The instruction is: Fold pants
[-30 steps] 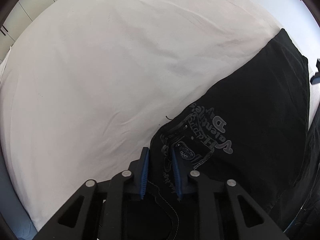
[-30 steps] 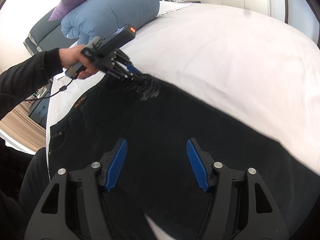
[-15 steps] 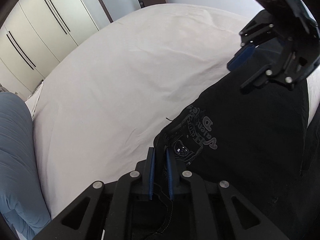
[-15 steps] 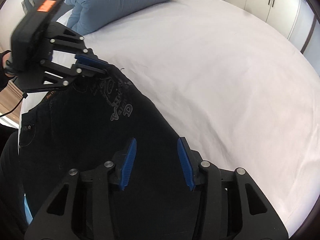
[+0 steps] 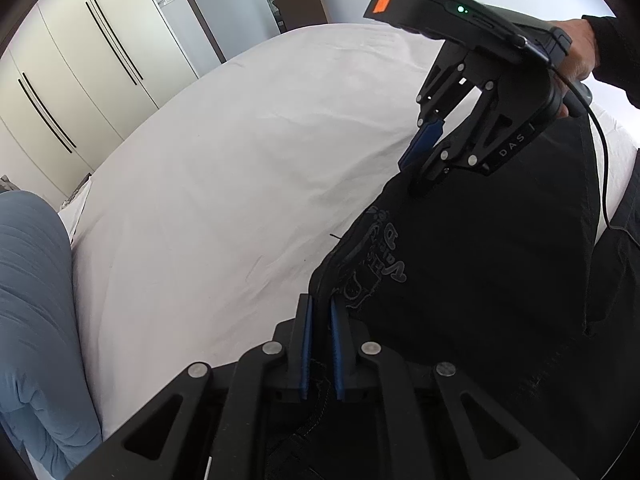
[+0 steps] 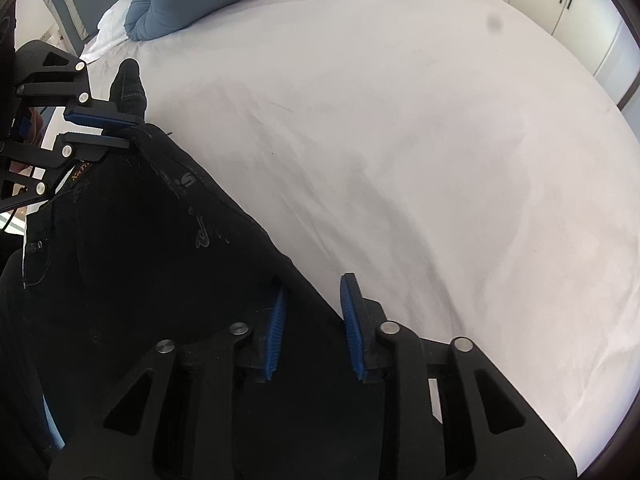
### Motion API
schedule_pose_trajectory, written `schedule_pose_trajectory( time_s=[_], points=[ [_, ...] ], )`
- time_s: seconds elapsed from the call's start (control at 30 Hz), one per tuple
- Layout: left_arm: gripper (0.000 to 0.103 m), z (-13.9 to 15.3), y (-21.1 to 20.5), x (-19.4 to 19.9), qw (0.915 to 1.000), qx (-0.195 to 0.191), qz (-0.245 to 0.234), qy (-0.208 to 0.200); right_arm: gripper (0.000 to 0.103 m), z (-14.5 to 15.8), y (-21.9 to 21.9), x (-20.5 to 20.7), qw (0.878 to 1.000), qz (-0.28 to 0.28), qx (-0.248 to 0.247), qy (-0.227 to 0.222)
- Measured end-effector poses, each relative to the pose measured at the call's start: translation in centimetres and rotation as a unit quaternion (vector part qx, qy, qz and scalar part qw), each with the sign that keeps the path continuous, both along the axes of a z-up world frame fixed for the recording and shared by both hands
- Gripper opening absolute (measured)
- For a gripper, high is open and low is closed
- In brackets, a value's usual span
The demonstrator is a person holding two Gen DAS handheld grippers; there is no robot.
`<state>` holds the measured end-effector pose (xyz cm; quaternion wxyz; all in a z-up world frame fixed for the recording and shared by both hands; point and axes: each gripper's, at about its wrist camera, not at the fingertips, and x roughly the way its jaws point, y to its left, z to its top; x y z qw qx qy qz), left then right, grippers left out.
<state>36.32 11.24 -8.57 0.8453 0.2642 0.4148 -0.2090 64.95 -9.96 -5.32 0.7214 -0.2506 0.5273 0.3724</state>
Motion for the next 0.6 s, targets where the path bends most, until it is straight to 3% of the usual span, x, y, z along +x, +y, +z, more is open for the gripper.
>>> schedule_pose_trajectory(
  time_s=[0.07, 0.17, 0.37, 0.6],
  points=[
    [0.009, 0.2, 0.0, -0.3, 1.0, -0.006, 0.005, 0.0, 0.009, 0.5, -0.2, -0.4, 1.0, -0.003, 0.008, 0.002],
    [0.009, 0.3, 0.5, -0.7, 0.9998, -0.016, 0.011, -0.002, 0.004, 1.4, -0.7, -1.3, 1.0, -0.015, 0.013, -0.001],
    [0.008, 1.0, 1.0, -2.2, 0.9993, -0.028, 0.024, -0.006, 0.002, 2.8, -2.2, -2.9, 0.993, -0.096, 0.058, 0.031],
    [0.008, 1.5, 2.1, -5.2, 0.9981, -0.04, 0.046, -0.004, 0.002, 2.8, -2.6, -6.8, 0.977, -0.152, 0.124, 0.077]
  ],
)
